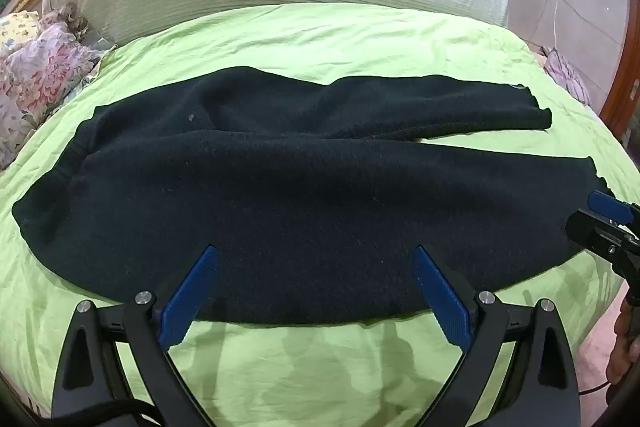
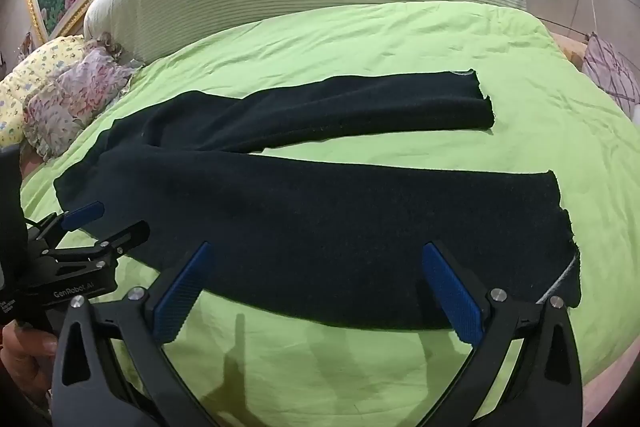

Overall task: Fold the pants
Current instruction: 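Position both grippers over the waistband of the black pants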

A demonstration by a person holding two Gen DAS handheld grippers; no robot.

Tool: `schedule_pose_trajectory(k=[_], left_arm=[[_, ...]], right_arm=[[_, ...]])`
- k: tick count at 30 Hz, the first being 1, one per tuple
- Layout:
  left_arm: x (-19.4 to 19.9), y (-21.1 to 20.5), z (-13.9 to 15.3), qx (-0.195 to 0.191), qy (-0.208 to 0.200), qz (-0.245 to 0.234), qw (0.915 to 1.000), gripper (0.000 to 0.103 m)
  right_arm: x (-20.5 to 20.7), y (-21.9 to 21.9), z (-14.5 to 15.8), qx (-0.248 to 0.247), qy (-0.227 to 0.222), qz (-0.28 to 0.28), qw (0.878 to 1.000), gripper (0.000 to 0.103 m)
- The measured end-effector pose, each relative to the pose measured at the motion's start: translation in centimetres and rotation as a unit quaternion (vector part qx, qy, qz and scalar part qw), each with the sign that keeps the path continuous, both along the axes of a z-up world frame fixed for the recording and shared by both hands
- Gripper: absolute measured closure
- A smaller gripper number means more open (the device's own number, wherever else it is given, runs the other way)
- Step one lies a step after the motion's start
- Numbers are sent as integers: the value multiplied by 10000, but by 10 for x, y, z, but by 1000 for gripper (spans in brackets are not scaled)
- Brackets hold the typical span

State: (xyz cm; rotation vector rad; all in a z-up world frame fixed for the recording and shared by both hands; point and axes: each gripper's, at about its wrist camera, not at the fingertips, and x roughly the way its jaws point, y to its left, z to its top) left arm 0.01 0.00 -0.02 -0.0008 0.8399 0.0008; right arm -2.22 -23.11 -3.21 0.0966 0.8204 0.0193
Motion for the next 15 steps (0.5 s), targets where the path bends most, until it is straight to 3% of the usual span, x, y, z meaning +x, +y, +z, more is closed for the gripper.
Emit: schedule_pose_trajectory(k=[15], left_arm=[[2, -3, 1, 0, -18, -33, 10000, 5]], right_arm=[[2, 1, -1, 38, -32, 13, 10000, 0]])
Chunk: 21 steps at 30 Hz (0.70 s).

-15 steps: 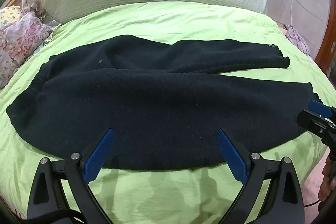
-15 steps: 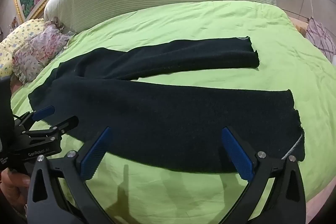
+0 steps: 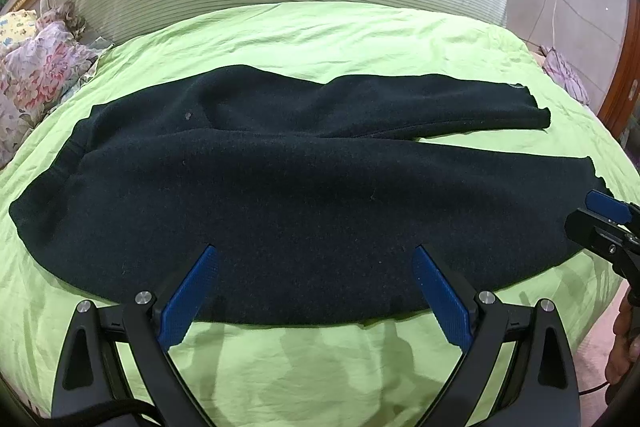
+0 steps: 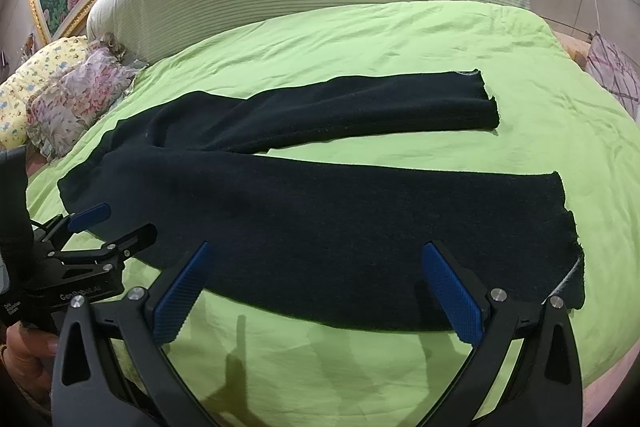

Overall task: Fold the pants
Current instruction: 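Position both grippers over the waistband of the black pants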

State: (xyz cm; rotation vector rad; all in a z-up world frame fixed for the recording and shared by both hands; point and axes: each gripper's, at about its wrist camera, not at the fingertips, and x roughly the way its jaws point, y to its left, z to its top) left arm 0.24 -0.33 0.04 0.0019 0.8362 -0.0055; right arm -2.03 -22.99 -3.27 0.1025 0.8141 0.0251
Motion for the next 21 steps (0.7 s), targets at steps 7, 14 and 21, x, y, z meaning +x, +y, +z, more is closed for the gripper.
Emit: schedule_pose_trajectory(k=[7, 14, 21], left_arm=[[-1, 3, -1, 6, -119, -25, 9999, 5], [1, 4, 0, -6, -88, -37, 10000, 5], [3, 4, 1, -76, -11, -103, 9999, 5]], right_arm=[[0, -4, 2, 42, -3, -13, 10000, 0], [0, -4, 1, -28, 36, -24, 10000, 0], [1, -5, 1, 22, -4, -8, 10000, 0]])
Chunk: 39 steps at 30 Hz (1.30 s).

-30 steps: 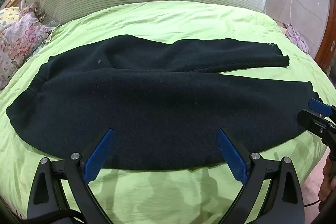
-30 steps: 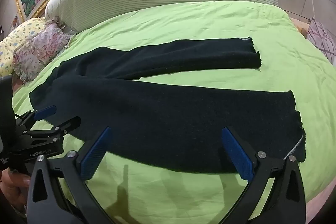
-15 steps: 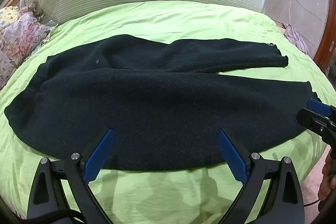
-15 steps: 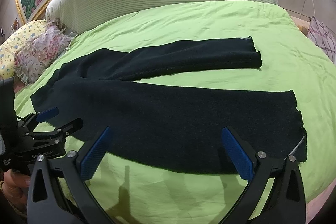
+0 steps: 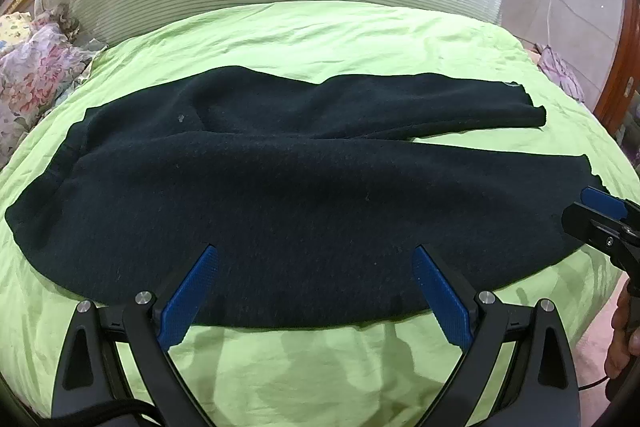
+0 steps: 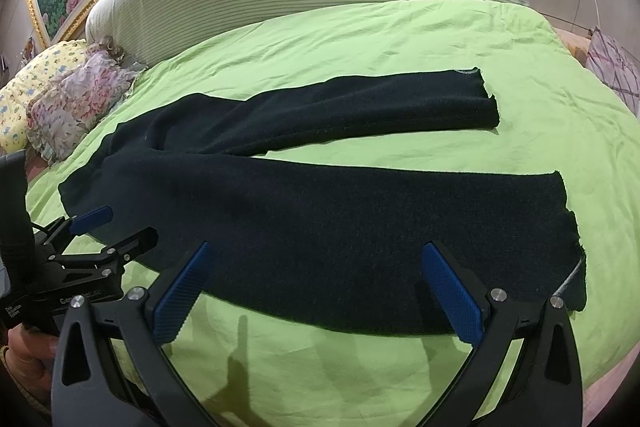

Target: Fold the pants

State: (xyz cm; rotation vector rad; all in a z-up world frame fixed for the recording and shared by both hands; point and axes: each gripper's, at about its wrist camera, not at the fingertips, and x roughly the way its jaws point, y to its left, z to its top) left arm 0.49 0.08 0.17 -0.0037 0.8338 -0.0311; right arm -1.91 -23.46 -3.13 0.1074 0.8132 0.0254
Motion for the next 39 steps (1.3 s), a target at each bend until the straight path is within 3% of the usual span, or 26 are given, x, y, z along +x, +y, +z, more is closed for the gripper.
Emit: schedule_pose_trajectory(k=[11, 17, 25, 35, 39], left_arm=[[1, -2, -3, 104, 67, -36, 9999, 5], [2, 0, -2, -28, 103, -63, 9999, 5], [11, 1, 7, -58, 155, -515, 9985, 5], [75, 5, 25, -91, 274, -960, 9950, 5], [110, 4, 28, -350, 503, -1308, 9895, 5]], right_arm=[[1, -1, 1, -27, -5, -25, 10000, 0], [3, 0, 0, 70, 120, -17, 9999, 0], [10, -8, 12, 102, -40, 69, 9999, 0], [38, -41, 37, 265, -46, -71, 9996, 0], [56, -56, 44, 351, 61, -93, 9993, 0]])
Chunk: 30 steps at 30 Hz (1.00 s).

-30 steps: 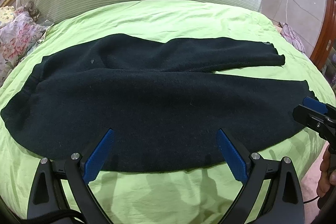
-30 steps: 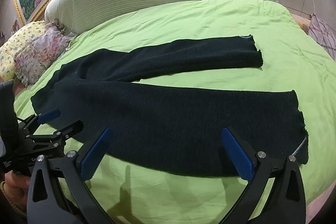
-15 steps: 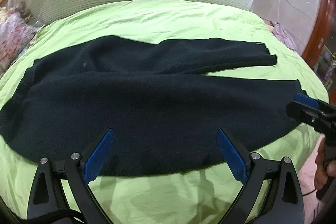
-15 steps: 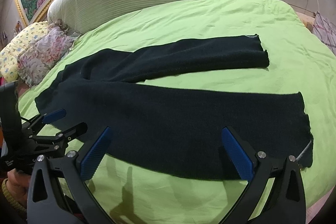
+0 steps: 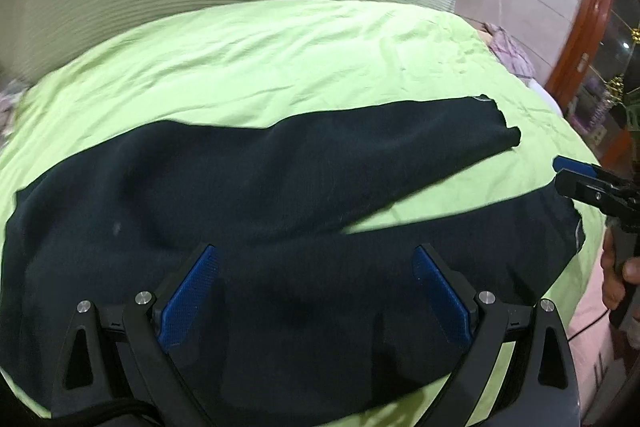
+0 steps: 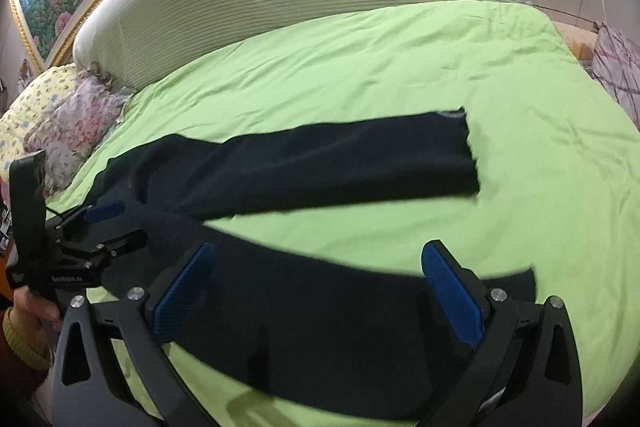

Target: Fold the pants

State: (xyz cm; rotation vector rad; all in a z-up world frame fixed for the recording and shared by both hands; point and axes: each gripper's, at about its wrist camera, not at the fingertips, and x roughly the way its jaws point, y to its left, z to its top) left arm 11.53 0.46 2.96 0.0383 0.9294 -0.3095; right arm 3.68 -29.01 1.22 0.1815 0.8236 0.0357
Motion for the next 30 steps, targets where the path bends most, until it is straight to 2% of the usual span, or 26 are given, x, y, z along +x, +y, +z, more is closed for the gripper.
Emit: schedule_pose_trajectory(k=[4, 6, 10, 13, 19, 20, 24, 25, 26, 27, 28, 29, 30], left_arm=[[42, -6, -4, -256, 372, -642, 9969, 5], [63, -13, -5, -256, 502, -1004, 9934, 5], [109, -33, -7, -164, 703, -1893, 9793, 6], [144, -44, -11, -95, 884, -2246, 9704, 7], [206, -62, -43, -69, 1776, -2910, 9401, 20], [211, -67, -54, 10, 2016, -3077, 9299, 23], [208, -79, -58, 323, 1956, -3643, 9099, 23], [208, -80, -58, 337, 1998, -3709, 9063, 27], [209, -80, -56, 337, 2023, -3748, 9041, 36], [210, -80, -55, 321, 2048, -3796, 9016, 43], [210, -79, -53, 270, 2082, -3862, 8982, 58], [210, -77, -52, 202, 2157, -3913, 8944, 74], [209, -74, -51, 131, 2226, -3993, 8893, 78]], right_arm=[[25, -26, 3, 436, 265, 21, 9987, 0], [38, -37, 4, 555, 377, 60, 9977, 0], [65, -61, 5, 644, 604, -8, 9961, 0], [86, -75, -2, 584, 939, 41, 9939, 0], [114, -93, -14, 496, 1235, 14, 9911, 0], [118, -95, -16, 490, 1299, 26, 9903, 0], [127, -102, -24, 534, 1547, 153, 9864, 1], [128, -102, -26, 570, 1584, 202, 9855, 1], [130, -102, -29, 657, 1639, 286, 9839, 5], [132, -103, -31, 705, 1691, 330, 9825, 16], [135, -104, -35, 758, 1751, 362, 9810, 25], [137, -105, -39, 792, 1842, 351, 9791, 38], [140, -108, -41, 765, 1871, 343, 9788, 49]])
